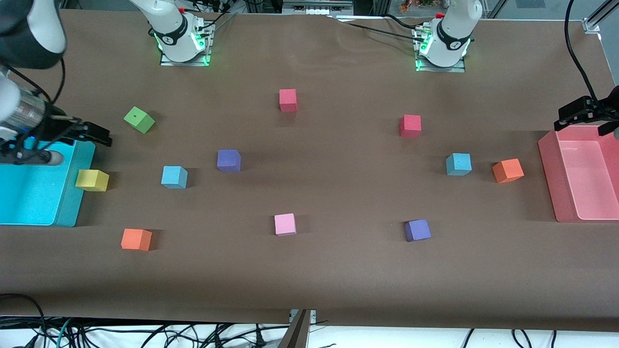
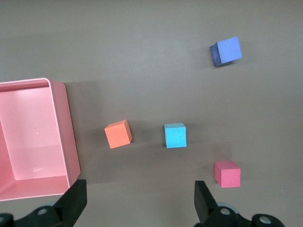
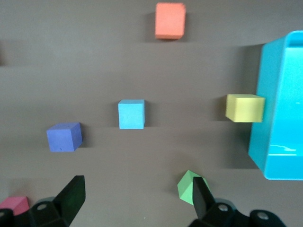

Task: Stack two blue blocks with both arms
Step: 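Reach the right gripper to the light blue cube beside the yellow cube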

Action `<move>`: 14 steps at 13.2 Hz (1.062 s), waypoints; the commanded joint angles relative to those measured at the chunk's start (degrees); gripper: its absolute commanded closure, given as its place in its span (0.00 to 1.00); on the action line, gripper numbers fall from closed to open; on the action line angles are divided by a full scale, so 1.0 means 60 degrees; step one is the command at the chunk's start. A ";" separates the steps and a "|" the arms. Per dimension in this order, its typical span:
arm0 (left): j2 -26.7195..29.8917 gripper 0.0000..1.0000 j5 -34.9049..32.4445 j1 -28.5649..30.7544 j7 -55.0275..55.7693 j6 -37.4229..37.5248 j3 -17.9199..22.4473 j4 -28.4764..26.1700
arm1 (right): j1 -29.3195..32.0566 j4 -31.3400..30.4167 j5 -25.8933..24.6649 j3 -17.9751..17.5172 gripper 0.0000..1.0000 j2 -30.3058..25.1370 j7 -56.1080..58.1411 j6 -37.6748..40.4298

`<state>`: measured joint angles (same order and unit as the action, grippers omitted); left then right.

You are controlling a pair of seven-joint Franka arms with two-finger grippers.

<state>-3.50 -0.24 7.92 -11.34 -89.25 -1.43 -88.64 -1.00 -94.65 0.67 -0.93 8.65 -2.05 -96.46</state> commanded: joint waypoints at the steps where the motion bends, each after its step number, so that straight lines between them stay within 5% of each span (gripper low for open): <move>1: -0.0061 0.00 0.0084 0.0072 0.0087 0.0007 -0.0040 0.0154 | -0.0390 -0.0016 -0.0126 0.0009 0.00 0.0723 -0.0111 -0.0197; 6: -0.0061 0.00 0.0070 0.0072 0.0073 0.0007 -0.0070 0.0154 | -0.0844 -0.0308 -0.0082 0.0009 0.00 0.1837 -0.0156 -0.1512; 14: -0.0061 0.00 0.0084 0.0072 0.0044 0.0022 -0.0070 0.0139 | -0.0815 -0.2827 -0.0126 0.0068 0.00 0.2219 -0.0141 -0.5395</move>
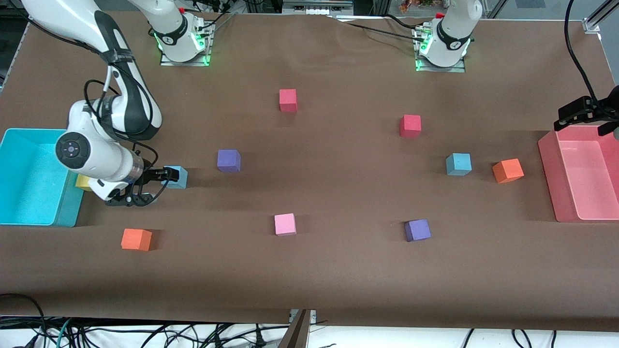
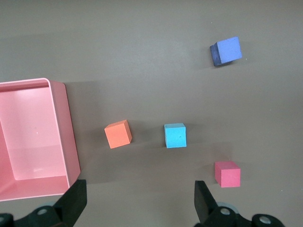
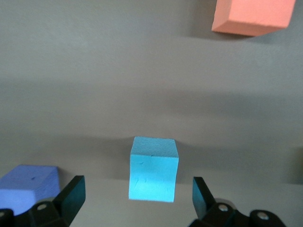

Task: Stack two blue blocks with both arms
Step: 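Reach the right gripper to the light blue cube beside the yellow cube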

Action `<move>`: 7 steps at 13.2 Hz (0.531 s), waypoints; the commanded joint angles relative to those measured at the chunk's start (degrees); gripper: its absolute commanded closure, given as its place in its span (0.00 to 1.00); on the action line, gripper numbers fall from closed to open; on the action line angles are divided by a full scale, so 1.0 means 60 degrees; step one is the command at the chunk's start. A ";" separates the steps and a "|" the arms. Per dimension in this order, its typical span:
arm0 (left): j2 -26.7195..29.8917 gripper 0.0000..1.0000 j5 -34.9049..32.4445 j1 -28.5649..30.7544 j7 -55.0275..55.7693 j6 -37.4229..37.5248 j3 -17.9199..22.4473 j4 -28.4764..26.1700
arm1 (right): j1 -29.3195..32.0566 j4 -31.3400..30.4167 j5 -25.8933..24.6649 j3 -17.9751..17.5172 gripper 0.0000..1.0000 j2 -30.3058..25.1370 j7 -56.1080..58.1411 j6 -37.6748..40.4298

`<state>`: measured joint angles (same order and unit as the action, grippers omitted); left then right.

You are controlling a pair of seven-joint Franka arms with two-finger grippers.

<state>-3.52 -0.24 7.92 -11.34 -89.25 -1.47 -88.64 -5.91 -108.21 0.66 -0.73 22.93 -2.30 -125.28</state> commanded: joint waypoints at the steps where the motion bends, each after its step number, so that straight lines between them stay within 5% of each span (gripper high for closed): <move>1: -0.0073 0.00 0.0084 0.0057 0.0058 0.0022 -0.0063 0.0139 | -0.0010 -0.0613 -0.0125 0.0034 0.00 -0.0073 -0.0101 -0.0681; 7: -0.0088 0.00 0.0084 0.0057 0.0058 0.0022 -0.0063 0.0139 | 0.0004 -0.0541 -0.0140 0.0049 0.00 0.0863 -0.0086 -0.1326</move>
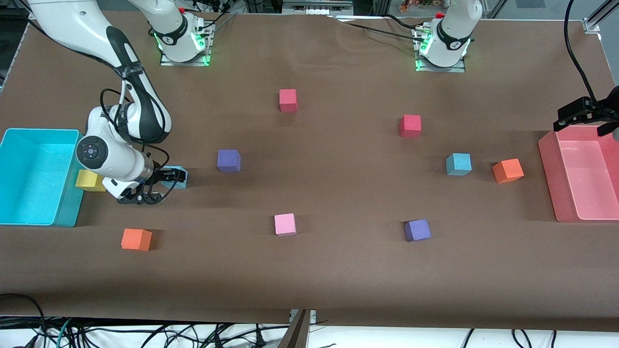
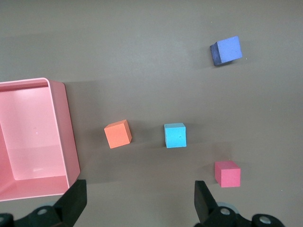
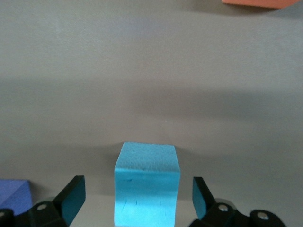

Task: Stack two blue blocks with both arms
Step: 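Close the right gripper on the light blue cube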

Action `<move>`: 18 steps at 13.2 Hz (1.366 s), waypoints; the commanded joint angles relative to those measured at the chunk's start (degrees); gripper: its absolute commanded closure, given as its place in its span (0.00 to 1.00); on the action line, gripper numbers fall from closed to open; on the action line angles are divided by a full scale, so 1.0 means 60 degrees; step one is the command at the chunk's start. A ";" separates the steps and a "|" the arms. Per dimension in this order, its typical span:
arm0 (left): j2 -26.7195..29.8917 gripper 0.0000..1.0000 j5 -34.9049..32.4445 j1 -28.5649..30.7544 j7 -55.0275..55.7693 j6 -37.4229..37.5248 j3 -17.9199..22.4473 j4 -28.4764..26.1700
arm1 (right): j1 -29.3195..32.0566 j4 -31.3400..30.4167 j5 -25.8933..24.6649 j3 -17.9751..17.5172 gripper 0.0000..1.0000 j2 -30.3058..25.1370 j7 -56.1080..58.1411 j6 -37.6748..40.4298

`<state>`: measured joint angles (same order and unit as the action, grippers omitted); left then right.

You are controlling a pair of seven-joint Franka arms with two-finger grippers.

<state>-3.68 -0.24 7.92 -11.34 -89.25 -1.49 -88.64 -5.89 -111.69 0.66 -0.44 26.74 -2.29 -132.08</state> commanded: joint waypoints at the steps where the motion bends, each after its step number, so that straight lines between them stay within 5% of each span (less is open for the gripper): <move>1: -0.0061 0.00 0.0084 0.0071 0.0058 0.0022 -0.0059 0.0139 | 0.0014 0.0041 -0.0140 0.0000 0.00 0.0303 -0.0086 -0.0309; 8: -0.0090 0.00 0.0099 0.0057 0.0073 0.0022 -0.0059 0.0139 | 0.0029 0.0056 -0.0125 0.0000 0.02 0.0669 -0.0042 -0.0310; 9: -0.0090 0.00 0.0113 0.0057 0.0073 0.0022 -0.0059 0.0139 | 0.0058 0.0056 -0.0140 0.0000 0.18 0.0669 0.0045 -0.0296; 11: -0.0104 0.00 0.0113 0.0057 0.0073 0.0022 -0.0059 0.0139 | 0.0015 0.0157 -0.0125 0.0000 1.00 0.0669 0.0133 -0.0193; 18: -0.0104 0.00 0.0113 0.0057 0.0073 0.0008 -0.0059 0.0139 | -0.0320 0.2804 0.0035 -0.0073 1.00 0.0771 -0.0027 0.3344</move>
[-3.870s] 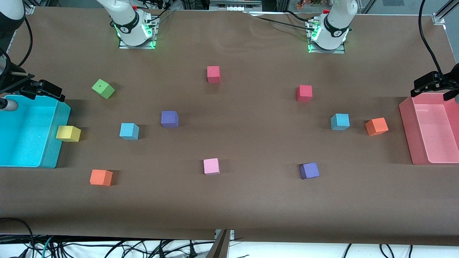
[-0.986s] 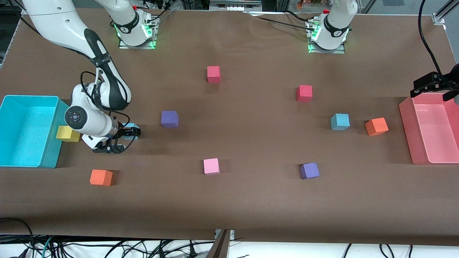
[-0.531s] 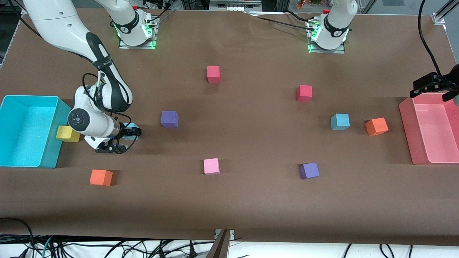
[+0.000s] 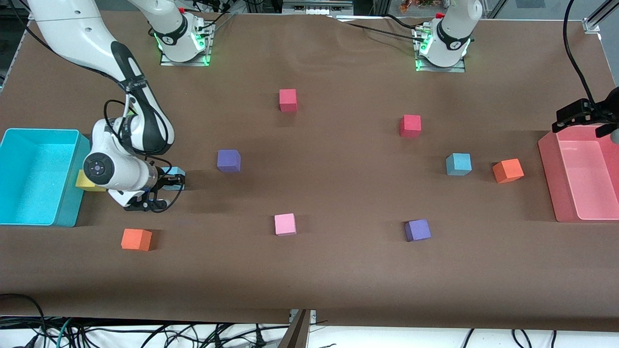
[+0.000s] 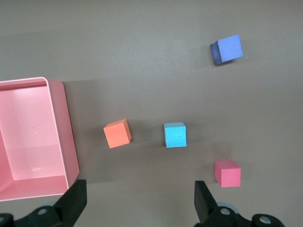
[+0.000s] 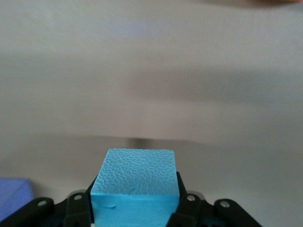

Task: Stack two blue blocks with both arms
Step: 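Close the right gripper on the light blue cube, then lift the light blue cube and carry it to the table middle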

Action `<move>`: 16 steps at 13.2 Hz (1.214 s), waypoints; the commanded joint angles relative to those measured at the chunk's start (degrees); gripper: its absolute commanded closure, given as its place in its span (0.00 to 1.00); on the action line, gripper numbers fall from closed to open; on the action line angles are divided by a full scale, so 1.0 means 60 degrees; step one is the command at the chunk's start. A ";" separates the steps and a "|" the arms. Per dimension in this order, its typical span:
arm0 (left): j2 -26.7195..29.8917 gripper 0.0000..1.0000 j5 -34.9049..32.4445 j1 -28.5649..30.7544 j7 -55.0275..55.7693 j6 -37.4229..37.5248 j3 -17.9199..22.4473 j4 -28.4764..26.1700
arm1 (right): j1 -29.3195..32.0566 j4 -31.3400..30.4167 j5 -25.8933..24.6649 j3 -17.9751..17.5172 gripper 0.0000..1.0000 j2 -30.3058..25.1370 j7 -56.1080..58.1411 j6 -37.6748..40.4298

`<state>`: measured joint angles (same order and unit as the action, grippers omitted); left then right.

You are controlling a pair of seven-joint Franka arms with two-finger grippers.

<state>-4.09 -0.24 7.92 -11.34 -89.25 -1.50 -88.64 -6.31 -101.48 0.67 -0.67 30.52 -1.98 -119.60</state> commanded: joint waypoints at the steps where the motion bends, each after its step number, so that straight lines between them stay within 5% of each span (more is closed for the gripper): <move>1: -0.0037 0.00 0.0114 0.0057 0.0073 0.0022 -0.0058 0.0139 | -0.0615 0.1659 0.0035 -0.0034 1.00 0.0244 -0.0152 0.1823; 6: -0.0037 0.00 0.0114 0.0057 0.0073 0.0022 -0.0058 0.0139 | -0.2299 0.3916 0.0108 -0.0049 1.00 0.0917 -0.2755 0.3643; 11: -0.0022 0.00 0.0114 0.0057 0.0073 0.0022 -0.0058 0.0154 | -0.3927 0.5602 0.1366 -0.0122 1.00 0.2103 -0.4969 0.3455; 16: -0.0037 0.00 0.0099 0.0057 0.0073 0.0007 -0.0058 0.0154 | -0.5683 0.5942 0.1456 -0.0210 1.00 0.3129 -0.6420 0.2096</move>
<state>-4.10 -0.24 7.92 -11.34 -89.27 -1.54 -88.62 -36.77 -68.89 8.90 -2.45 45.44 -37.77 -105.00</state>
